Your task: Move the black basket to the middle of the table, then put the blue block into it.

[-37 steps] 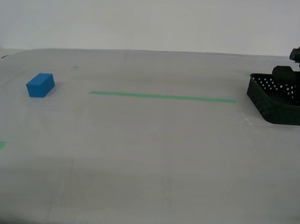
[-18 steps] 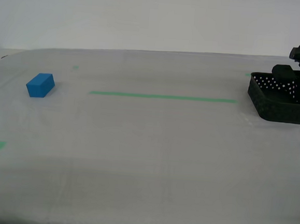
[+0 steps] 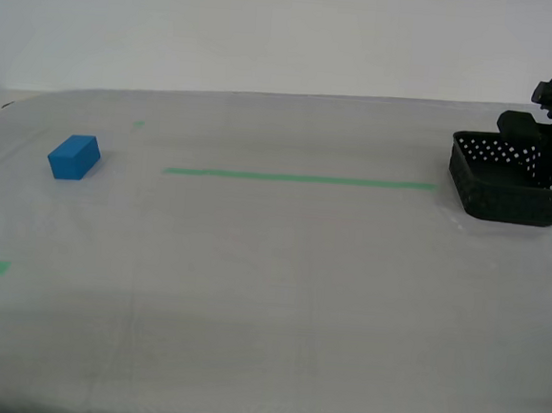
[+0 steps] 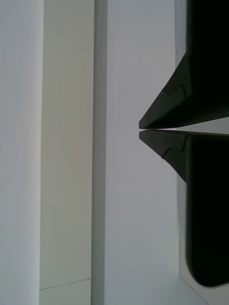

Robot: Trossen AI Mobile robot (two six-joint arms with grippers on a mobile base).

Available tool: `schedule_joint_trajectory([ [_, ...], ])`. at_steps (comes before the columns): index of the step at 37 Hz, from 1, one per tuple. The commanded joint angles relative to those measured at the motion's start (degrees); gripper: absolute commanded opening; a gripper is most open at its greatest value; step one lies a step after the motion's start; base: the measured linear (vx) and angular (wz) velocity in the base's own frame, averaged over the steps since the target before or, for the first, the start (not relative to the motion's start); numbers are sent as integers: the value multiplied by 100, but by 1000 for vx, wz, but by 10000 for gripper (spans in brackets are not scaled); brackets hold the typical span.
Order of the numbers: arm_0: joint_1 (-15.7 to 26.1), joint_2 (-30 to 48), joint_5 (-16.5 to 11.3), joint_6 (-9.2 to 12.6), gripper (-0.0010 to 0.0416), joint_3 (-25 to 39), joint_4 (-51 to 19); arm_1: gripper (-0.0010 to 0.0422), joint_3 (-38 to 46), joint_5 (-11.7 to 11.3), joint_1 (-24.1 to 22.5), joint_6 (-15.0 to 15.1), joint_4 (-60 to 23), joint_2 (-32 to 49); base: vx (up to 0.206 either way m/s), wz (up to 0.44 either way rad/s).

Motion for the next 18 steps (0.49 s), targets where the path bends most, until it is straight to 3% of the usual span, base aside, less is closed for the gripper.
schedule_joint_trajectory([
  [1, 26, -133, -20, 33, -1, 0, -125, 0, 4, -4, -2, 9, 33, -2, 0, 0],
  [11, 223, -538, 68, 168, -1, 0, -186, 0, 4, -7, -2, 9, 35, -2, 0, 0],
  [18, 409, -693, 68, 415, -1, 0, -337, 0, 4, -4, -2, 9, 35, -2, 0, 0],
])
